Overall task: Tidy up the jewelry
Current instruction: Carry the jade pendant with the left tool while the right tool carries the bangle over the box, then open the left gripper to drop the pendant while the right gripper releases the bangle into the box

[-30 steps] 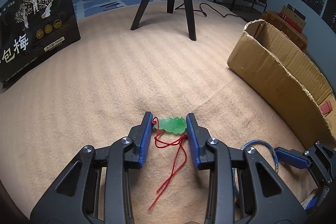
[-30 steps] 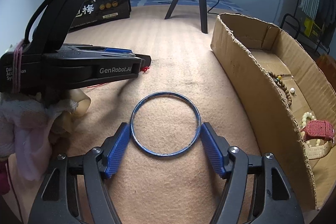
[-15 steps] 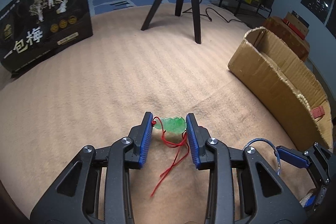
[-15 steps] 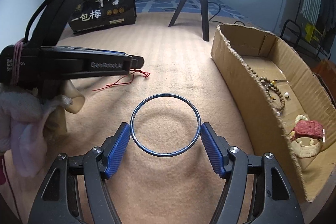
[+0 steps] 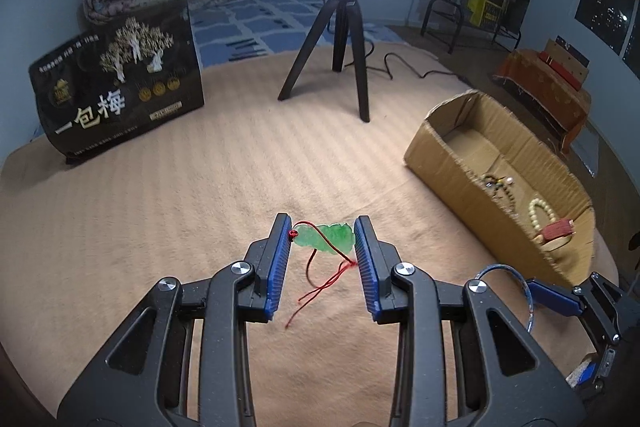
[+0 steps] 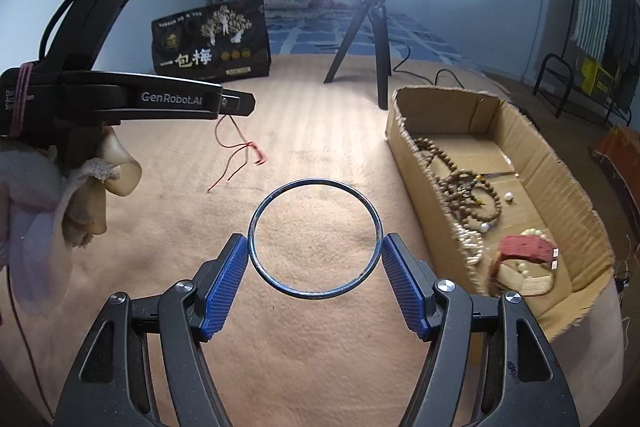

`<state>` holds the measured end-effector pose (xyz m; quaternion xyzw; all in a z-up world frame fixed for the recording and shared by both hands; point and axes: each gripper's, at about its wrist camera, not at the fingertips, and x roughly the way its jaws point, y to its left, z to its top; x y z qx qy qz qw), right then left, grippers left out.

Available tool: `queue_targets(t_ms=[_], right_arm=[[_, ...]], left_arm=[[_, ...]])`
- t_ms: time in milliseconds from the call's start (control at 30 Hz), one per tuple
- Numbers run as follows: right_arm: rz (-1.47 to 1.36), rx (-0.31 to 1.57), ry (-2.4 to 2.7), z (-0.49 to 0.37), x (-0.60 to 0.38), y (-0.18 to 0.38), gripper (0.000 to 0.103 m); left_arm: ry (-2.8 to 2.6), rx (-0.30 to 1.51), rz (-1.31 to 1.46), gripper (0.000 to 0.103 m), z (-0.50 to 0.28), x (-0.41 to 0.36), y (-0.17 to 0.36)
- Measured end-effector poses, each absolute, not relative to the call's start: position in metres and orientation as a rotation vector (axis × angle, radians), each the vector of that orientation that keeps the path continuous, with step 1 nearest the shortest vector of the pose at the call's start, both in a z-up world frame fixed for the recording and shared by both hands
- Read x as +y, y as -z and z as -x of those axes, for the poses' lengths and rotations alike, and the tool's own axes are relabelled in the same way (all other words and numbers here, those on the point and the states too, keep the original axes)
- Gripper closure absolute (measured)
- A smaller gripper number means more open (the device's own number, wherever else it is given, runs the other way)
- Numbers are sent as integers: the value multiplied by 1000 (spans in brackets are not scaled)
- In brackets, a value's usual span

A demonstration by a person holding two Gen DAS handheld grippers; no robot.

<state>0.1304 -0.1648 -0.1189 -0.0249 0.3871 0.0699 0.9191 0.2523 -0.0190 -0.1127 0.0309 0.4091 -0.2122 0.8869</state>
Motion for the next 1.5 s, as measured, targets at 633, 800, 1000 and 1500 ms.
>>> queue_targets(t_ms=[633, 800, 1000, 1500], right_arm=[[-1, 760, -84, -110, -273, 71, 34], [2, 767, -48, -123, -305, 67, 34], [1, 774, -29, -141, -331, 62, 34], [-40, 850, -72, -167, -353, 79, 34]], left_arm=[[529, 771, -4, 71, -221, -93, 50], [552, 767, 0, 71, -220, -116, 46], [571, 764, 1, 71, -223, -143, 42], [572, 790, 14, 71, -267, -208, 52]])
